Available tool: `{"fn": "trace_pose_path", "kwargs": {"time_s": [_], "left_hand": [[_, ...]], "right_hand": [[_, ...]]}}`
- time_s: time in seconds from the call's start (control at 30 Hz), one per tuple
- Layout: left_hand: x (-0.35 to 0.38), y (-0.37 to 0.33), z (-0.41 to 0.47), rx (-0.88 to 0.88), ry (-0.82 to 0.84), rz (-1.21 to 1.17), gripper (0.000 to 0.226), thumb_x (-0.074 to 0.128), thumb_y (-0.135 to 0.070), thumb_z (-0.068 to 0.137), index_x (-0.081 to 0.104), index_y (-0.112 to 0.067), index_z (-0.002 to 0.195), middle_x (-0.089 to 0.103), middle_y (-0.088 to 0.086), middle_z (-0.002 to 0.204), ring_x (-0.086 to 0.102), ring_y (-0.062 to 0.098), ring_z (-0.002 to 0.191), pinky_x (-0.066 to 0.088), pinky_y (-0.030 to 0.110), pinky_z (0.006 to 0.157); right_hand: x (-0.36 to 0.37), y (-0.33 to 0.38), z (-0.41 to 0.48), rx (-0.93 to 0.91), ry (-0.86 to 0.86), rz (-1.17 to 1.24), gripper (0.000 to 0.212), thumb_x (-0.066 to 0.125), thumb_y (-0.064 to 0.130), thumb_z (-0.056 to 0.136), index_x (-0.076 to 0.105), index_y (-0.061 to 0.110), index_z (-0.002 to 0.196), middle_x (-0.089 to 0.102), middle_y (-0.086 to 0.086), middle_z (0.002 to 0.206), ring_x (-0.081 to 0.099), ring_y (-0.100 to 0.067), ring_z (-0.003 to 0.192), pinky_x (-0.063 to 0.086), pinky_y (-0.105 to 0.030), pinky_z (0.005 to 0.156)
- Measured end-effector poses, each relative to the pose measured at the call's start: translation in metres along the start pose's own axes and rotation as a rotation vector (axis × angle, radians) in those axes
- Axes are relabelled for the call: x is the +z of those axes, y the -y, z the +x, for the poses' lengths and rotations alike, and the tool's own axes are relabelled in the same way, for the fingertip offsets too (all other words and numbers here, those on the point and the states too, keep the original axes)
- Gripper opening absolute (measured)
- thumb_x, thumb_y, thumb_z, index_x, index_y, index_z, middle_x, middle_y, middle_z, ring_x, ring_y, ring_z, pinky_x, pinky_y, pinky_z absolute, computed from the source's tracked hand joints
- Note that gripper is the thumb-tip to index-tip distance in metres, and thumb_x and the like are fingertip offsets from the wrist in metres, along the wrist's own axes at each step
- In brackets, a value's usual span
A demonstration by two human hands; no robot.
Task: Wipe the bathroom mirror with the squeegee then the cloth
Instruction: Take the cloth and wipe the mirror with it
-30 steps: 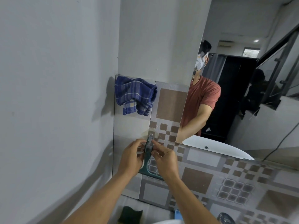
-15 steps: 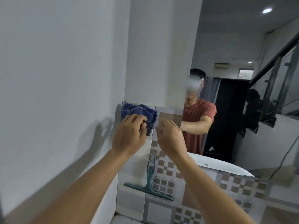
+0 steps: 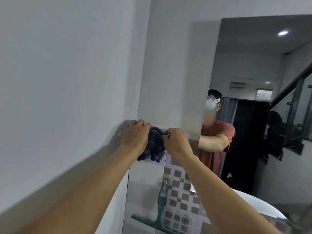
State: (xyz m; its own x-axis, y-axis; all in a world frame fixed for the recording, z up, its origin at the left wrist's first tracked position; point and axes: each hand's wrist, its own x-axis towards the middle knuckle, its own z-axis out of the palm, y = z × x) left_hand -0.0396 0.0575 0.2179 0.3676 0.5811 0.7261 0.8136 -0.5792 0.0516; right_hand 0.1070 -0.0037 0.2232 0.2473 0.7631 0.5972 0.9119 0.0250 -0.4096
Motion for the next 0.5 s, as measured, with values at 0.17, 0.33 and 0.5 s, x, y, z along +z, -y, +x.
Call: {"fn": "trace_pose_path", "kwargs": {"time_s": [0.17, 0.33, 0.5], "left_hand": [[-0.002, 0.002, 0.004, -0.018, -0.008, 0.001, 0.039, 0.055, 0.0, 0.089, 0.053, -0.015, 0.125, 0.066, 0.008, 0.115, 0.056, 0.03, 0.104, 0.05, 0.04, 0.084], [-0.004, -0.003, 0.005, -0.008, 0.005, 0.07, 0.023, 0.057, -0.015, 0.095, 0.059, -0.016, 0.118, 0.067, 0.005, 0.114, 0.054, 0.028, 0.11, 0.044, 0.037, 0.09], [-0.001, -0.006, 0.002, -0.006, -0.009, 0.056, 0.033, 0.06, -0.015, 0.094, 0.056, -0.018, 0.126, 0.06, 0.005, 0.123, 0.051, 0.025, 0.113, 0.043, 0.034, 0.092]], "right_hand": [[-0.002, 0.003, 0.002, 0.014, 0.012, 0.036, 0.02, 0.054, 0.011, 0.096, 0.073, 0.015, 0.102, 0.072, -0.005, 0.091, 0.066, -0.021, 0.076, 0.061, -0.04, 0.072], [-0.011, 0.006, -0.002, -0.042, -0.096, 0.026, 0.024, 0.053, 0.014, 0.093, 0.07, 0.024, 0.108, 0.073, 0.003, 0.102, 0.067, -0.018, 0.087, 0.06, -0.042, 0.077], [-0.023, 0.009, -0.008, -0.076, -0.121, 0.085, 0.025, 0.052, 0.009, 0.092, 0.07, 0.019, 0.107, 0.072, 0.002, 0.103, 0.065, -0.019, 0.094, 0.057, -0.041, 0.083]]}}
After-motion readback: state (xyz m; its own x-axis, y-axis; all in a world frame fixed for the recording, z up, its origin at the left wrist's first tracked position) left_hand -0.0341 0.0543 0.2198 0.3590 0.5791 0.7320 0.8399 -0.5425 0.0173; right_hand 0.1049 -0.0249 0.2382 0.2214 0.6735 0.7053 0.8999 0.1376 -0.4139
